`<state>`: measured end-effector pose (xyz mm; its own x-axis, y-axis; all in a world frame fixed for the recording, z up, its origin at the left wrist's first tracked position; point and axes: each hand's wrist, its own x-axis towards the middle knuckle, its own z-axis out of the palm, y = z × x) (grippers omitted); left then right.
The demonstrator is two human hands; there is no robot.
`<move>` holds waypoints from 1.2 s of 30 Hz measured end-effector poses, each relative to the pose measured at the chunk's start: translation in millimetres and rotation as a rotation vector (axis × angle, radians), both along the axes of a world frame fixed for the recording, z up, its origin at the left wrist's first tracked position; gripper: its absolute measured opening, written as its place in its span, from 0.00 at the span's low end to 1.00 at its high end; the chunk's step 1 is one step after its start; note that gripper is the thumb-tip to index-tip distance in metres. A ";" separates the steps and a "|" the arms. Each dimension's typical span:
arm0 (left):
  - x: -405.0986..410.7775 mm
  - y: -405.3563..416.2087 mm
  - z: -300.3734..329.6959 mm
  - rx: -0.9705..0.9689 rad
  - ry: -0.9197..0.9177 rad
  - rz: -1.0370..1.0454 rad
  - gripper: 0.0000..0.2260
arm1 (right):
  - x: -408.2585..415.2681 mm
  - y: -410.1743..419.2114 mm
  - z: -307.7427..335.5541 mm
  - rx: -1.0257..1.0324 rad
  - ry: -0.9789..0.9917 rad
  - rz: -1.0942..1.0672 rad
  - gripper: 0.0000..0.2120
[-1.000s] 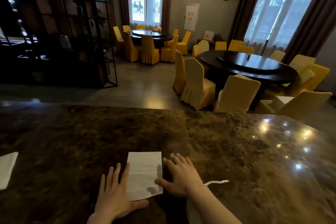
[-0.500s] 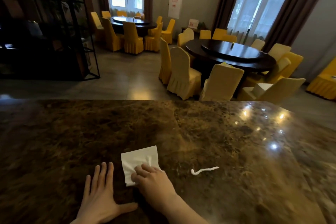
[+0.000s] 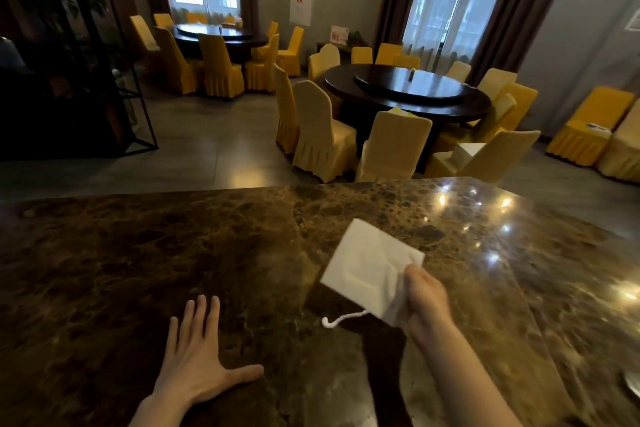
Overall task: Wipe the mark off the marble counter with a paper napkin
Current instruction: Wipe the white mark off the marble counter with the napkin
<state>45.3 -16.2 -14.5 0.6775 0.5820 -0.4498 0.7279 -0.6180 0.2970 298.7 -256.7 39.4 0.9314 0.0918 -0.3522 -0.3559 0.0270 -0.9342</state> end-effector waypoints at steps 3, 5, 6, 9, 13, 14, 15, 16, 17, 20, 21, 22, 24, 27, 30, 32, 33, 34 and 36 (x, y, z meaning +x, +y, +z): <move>1.7 -0.1 -4.5 0.015 0.053 -0.009 0.72 | 18.5 -33.2 5.3 -0.278 -0.387 -0.116 0.14; 1.2 -1.1 -4.3 0.032 0.059 -0.017 0.72 | 6.9 -37.6 3.5 -0.429 -0.688 0.027 0.10; 1.7 -1.4 -4.3 0.036 0.059 -0.019 0.72 | -0.6 -34.3 -4.7 -0.492 -0.771 0.152 0.10; 1.7 -3.1 -5.1 0.051 0.058 -0.025 0.72 | -31.8 -14.1 -42.6 -0.771 -0.865 0.598 0.18; 2.2 -3.9 -8.0 0.078 0.034 -0.010 0.73 | -67.5 3.0 -79.3 -0.980 -0.976 1.023 0.25; 1.9 -4.4 -8.3 0.089 0.026 -0.008 0.73 | -74.1 6.8 -82.9 -1.002 -0.991 1.062 0.27; 1.6 -5.1 -9.1 0.101 0.019 -0.005 0.73 | -79.6 11.4 -84.2 -1.012 -1.007 1.094 0.28; 1.0 -5.4 -10.1 0.110 0.014 -0.004 0.73 | -84.2 15.5 -85.7 -1.010 -1.033 1.129 0.29; 0.4 -6.2 -11.5 0.118 0.007 -0.004 0.73 | -87.4 17.7 -86.5 -1.001 -1.056 1.164 0.29; -1.5 -7.6 -16.7 0.166 -0.010 -0.013 0.72 | -72.5 6.7 -87.8 -1.090 -1.078 1.063 0.29; -2.3 -7.8 -18.0 0.180 -0.010 -0.021 0.71 | -58.9 -3.4 -88.2 -1.166 -1.020 0.968 0.28; -2.7 -7.9 -19.2 0.194 -0.011 -0.027 0.71 | -43.7 -15.0 -87.6 -1.240 -0.918 0.871 0.27; -3.6 -9.2 -20.9 0.227 -0.017 -0.034 0.69 | -22.1 -29.8 -84.4 -1.322 -0.725 0.725 0.27; -3.0 -10.9 -22.4 0.255 -0.006 -0.039 0.68 | -30.6 -18.1 -83.9 -1.290 -0.664 0.699 0.30; -3.4 -11.6 -22.0 0.266 -0.001 -0.045 0.68 | -78.7 16.8 -83.3 -1.148 -0.881 0.899 0.31; -2.3 -12.8 -21.1 0.263 0.015 -0.045 0.68 | -113.2 30.2 -85.0 -1.081 -1.103 1.040 0.29; -1.8 -13.0 -20.9 0.270 0.016 -0.042 0.68 | -122.7 32.8 -85.4 -1.068 -1.177 1.068 0.27; -1.5 -13.2 -21.0 0.274 0.018 -0.041 0.68 | -122.6 31.0 -85.5 -1.081 -1.216 1.057 0.26; -1.3 -12.7 -21.5 0.262 0.024 -0.043 0.68 | -99.0 15.8 -85.6 -1.136 -1.170 0.939 0.26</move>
